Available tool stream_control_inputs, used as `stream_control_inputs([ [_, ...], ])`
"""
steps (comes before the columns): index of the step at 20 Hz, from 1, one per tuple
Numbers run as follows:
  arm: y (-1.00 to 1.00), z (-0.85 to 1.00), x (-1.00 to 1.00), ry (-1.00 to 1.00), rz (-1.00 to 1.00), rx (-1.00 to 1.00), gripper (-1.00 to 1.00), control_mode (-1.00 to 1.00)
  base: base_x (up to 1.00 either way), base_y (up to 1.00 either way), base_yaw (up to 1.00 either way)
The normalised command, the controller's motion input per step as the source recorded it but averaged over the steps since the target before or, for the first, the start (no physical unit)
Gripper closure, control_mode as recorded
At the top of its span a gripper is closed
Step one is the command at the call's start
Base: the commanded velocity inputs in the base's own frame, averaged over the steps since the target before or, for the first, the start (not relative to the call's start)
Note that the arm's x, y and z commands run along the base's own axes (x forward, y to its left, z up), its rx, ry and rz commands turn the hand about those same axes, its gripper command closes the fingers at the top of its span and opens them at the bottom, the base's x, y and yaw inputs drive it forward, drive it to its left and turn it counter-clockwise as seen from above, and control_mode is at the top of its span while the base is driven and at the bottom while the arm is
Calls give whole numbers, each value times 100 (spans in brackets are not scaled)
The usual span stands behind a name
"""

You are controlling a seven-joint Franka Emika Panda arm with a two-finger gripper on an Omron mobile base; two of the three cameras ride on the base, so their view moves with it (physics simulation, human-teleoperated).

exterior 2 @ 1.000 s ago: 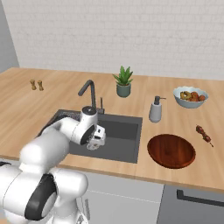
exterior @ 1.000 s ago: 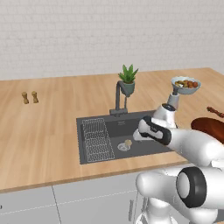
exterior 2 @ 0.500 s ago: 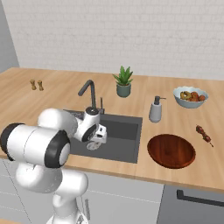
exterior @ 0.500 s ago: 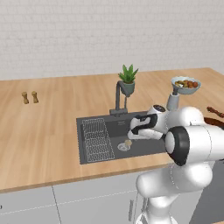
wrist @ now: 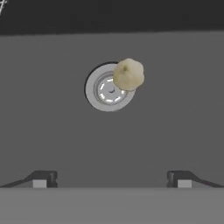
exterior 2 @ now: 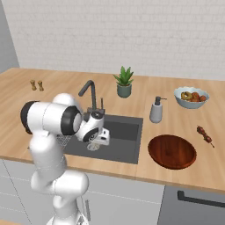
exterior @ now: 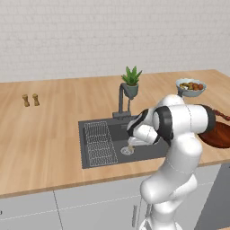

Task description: Pick the garlic from the sink and place it in the bowl. Then pick the bowl and place it in the microwave. Then close the microwave door and press the start button.

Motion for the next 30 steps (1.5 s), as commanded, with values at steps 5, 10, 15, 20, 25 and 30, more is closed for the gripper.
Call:
stream_control_inputs([
  [5,0,-29,55,7,1,0,-100,-100,0,0,0],
  [10,7,-18,63,14,0,0,-100,-100,0,0,0],
  [15,22,-23,69,13,0,0,-100,-100,0,0,0],
  [20,3,-31,32,6,0,1,-100,-100,0,0,0],
  [25,0,-35,2,0,0,2,-100,-100,0,0,0],
  [30,-3,-36,1,0,2,4,-100,-100,0,0,0],
])
